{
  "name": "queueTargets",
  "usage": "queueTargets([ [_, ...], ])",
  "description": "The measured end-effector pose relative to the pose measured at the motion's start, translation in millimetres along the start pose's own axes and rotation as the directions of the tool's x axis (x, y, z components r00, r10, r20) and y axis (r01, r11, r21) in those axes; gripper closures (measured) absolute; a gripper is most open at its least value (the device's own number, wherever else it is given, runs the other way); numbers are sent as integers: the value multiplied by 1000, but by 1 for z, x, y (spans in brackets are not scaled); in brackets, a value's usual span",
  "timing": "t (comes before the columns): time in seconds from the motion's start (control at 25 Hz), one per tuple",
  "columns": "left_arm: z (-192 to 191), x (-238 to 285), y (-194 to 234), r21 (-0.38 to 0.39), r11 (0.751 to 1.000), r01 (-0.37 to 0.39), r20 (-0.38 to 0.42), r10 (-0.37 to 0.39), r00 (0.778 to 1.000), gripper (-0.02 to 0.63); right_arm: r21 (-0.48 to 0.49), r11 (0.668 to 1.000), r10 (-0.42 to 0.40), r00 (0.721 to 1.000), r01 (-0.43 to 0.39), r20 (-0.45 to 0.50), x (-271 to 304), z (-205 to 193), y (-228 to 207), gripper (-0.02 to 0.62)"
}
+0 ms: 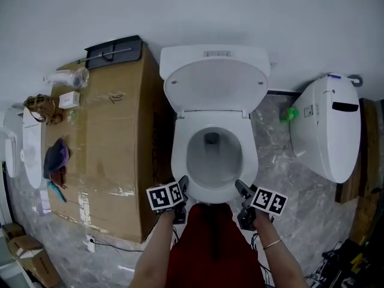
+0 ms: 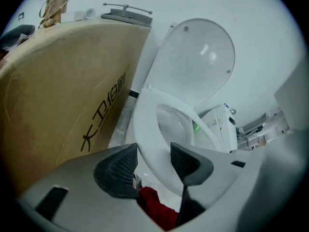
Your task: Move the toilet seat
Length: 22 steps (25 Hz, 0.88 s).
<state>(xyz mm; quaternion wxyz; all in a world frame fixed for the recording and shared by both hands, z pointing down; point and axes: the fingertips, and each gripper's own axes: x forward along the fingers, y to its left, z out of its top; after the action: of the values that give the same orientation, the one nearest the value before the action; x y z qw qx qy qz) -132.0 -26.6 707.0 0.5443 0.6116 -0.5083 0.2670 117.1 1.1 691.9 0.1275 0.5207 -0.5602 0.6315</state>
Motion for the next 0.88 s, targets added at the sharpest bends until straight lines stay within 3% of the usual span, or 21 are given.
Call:
queueTargets([
  [0.44, 29, -33, -18, -26, 999, -31, 26, 32, 999, 382, -39, 999, 35, 999, -34, 13, -26, 25, 31, 287],
  [0.64, 41, -63, -34, -3, 1000, 28, 91, -27, 995, 382, -46, 998, 48, 999, -47, 21, -34, 36, 40, 287],
  [0.88, 41, -105, -42, 117, 993, 10, 217, -36, 975, 407, -64, 995, 74, 996, -71, 49, -44, 52, 57, 287],
])
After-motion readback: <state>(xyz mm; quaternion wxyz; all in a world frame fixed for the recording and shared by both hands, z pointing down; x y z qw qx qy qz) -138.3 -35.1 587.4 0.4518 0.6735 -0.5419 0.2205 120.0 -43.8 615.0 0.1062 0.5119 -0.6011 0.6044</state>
